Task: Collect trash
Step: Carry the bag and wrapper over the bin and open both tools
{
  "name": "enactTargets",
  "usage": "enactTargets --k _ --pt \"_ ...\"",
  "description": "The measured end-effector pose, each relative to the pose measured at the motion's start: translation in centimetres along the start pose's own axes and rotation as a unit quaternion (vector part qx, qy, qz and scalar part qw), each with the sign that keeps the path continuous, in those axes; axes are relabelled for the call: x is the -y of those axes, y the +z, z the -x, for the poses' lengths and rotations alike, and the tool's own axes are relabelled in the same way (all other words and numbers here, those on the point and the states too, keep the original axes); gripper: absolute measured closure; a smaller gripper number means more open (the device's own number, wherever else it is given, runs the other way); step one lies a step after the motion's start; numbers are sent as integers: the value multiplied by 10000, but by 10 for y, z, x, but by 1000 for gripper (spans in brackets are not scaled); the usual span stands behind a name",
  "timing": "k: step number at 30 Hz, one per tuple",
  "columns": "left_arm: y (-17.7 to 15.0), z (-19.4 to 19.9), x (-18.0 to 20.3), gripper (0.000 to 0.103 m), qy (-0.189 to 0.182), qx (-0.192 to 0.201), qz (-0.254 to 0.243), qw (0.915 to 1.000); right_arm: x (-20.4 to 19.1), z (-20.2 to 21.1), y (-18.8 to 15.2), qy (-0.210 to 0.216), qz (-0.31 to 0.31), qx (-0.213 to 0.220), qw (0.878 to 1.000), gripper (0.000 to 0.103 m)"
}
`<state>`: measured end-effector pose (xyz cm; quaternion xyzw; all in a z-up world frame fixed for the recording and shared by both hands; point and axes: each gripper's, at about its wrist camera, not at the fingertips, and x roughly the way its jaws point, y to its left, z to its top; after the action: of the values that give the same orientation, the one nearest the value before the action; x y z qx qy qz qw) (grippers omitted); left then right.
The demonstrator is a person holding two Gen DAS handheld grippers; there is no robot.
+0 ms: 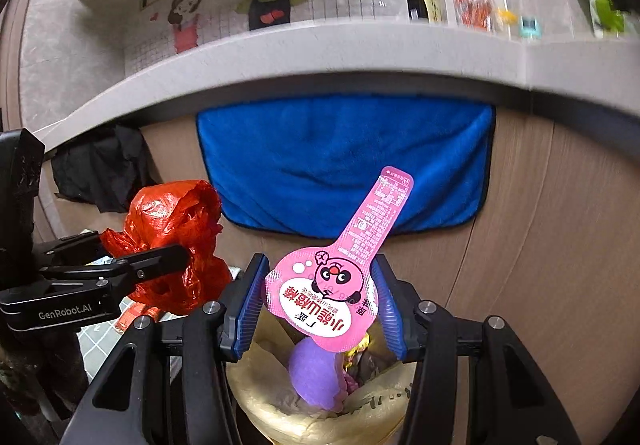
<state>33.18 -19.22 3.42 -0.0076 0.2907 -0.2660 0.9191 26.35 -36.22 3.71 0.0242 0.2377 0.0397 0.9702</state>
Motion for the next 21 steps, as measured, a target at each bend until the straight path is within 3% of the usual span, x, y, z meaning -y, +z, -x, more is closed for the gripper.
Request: enactTargets --k 5,9,14,21 --pt "-5 -34 -10 45 -88 -278 132 9995 18 -26 -12 53 -297 -298 9991 55" --pt "-5 -64 -24 44 -787 -576 443 9942 40 -43 -21 190 -721 -444 9962 53" --pt "-8 -90 -39 32 -1222 -905 867 9846 60 -62 -36 443 -1197 -696 9894 48" --pt "-13 -87 -59 30 -1218 -1004 1246 9796 65 -66 -48 352 -1408 -772 9864 47"
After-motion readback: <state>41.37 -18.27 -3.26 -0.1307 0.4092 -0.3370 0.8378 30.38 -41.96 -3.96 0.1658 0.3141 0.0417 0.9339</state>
